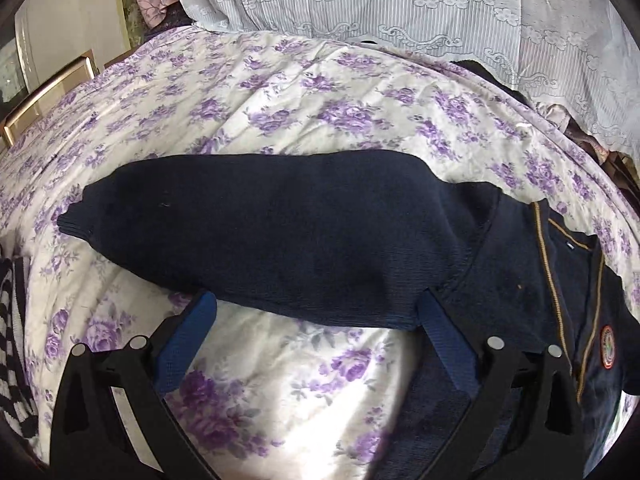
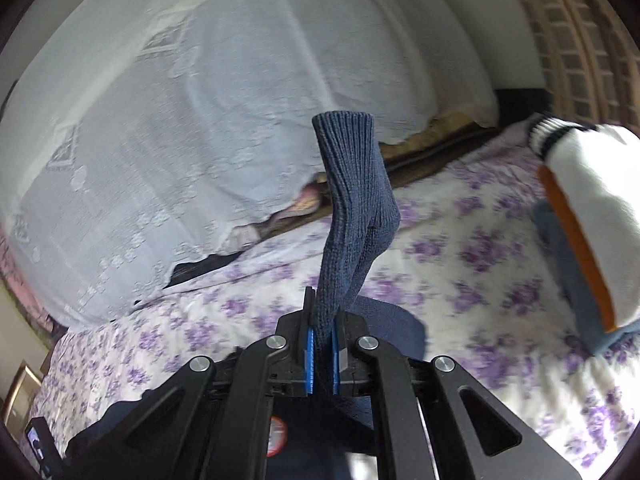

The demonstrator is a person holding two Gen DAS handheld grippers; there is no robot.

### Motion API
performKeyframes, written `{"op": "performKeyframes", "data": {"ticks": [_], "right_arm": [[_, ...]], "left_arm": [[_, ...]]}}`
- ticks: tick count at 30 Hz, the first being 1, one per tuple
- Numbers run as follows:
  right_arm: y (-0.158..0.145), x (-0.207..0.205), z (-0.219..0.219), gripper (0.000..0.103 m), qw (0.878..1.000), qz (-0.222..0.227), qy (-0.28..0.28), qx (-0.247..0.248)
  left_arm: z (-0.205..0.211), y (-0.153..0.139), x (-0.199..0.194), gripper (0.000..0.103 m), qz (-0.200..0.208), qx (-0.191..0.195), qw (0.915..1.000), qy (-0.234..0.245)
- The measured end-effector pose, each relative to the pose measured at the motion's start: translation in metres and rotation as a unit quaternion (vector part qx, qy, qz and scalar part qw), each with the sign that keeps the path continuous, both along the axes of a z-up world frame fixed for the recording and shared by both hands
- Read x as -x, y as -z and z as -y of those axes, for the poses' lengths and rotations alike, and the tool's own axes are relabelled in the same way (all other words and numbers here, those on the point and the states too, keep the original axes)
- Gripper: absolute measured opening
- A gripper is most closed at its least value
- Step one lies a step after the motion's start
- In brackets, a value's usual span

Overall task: Fold small clothes
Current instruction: 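Lift the sleeve with the right gripper and fold it across the cardigan body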

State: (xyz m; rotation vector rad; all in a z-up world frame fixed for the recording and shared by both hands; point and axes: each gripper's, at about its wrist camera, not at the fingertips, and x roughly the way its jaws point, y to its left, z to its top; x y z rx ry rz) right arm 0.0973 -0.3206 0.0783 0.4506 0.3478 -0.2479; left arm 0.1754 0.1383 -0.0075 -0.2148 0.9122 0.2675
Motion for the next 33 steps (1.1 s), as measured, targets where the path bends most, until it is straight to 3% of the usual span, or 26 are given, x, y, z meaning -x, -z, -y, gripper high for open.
{"op": "performKeyframes", "data": {"ticks": [6,10,16,23,26,29,33], "right_arm": [[-0.014,-0.036,-0.076,0.007,0.998,0.001,-0.063,0.024],[-0.009,-0.057,-0.124,0.007,0.993,-0.011,-0.104,0.047],[0.027,-0.083,-0.193,0.007,0.982,-0.058,-0.165,0.073],[0.072,-0.099,-0.239,0.007,0.962,-0.123,-0.217,0.11],[0.077,-0.103,-0.246,0.017,0.952,-0.143,-0.245,0.116],[0.083,-0.102,-0.256,0.05,0.935,-0.171,-0.284,0.128],[0.073,-0.08,-0.263,0.066,0.919,-0.158,-0.334,0.138]], "left_arm": [[-0.012,0.0,-0.003,0.098,0.002,0.038,0.9992,-0.013],[-0.015,-0.005,0.0,0.098,0.011,0.036,0.9991,-0.02],[-0.022,-0.005,-0.001,0.098,0.01,0.044,0.9986,-0.029],[-0.026,-0.005,-0.003,0.098,0.009,0.049,0.9981,-0.035],[-0.026,-0.004,-0.004,0.098,0.007,0.048,0.9982,-0.036],[-0.026,-0.002,-0.006,0.098,0.004,0.047,0.9983,-0.034],[-0.029,-0.001,-0.006,0.098,0.0,0.051,0.9981,-0.035]]}}
